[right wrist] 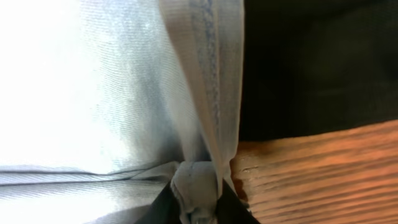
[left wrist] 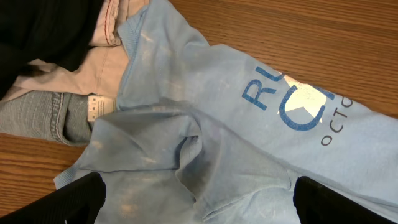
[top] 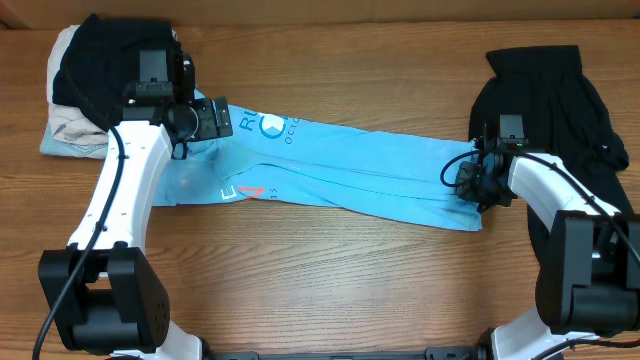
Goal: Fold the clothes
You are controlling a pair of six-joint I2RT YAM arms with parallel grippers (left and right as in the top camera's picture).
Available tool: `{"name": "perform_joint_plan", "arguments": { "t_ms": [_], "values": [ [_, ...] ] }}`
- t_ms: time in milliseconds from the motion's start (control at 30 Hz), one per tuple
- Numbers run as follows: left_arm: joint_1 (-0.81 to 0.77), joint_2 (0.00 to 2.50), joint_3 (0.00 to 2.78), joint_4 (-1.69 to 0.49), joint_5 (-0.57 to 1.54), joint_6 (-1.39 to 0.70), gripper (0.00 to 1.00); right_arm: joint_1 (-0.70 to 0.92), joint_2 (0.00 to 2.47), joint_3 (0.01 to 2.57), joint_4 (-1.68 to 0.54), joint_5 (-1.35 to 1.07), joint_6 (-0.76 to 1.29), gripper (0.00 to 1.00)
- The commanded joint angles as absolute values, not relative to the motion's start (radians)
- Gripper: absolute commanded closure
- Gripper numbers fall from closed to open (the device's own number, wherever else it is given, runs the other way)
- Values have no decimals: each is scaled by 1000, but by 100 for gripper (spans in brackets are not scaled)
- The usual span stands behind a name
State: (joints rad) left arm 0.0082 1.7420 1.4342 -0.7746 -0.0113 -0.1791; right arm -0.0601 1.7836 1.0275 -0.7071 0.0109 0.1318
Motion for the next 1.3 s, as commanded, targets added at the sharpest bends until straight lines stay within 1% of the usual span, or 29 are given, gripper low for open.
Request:
{"name": "perform_joint_plan", "arguments": {
  "t_ms": [0,33,233,400,567,733,867,1033,1267],
  "values": [
    [6,1728,1449,-774,-10,-156,0,-70,1793,1013,-707,-27,130,90],
    [6,1728,1449,-774,-10,-156,0,-70,1793,1013,-707,-28,130,96],
    [6,1728,1449,-772,-11,-156,0,-82,1790,1031,-743,-47,133,96],
    [6,1728,1449,-766,-11,-156,0,-151,1773,1124,-890,-47,157,96],
    [6,1728,1449,-767,-10,-156,0,-236,1749,1243,-1039,-47,130,96],
    [6,1728,1449,-767,-10,-156,0,-259,1747,1327,-1119,-51,107,96],
    [6,1728,1449,-767,-10,-156,0,-213,1747,1360,-1139,-72,104,96],
    [6,1728,1449,-767,-10,-156,0,-103,1747,1384,-1143,-107,120,96],
    [6,1728,1449,-762,-10,-157,0,80,1747,1388,-1049,-114,221,96]
  ]
}}
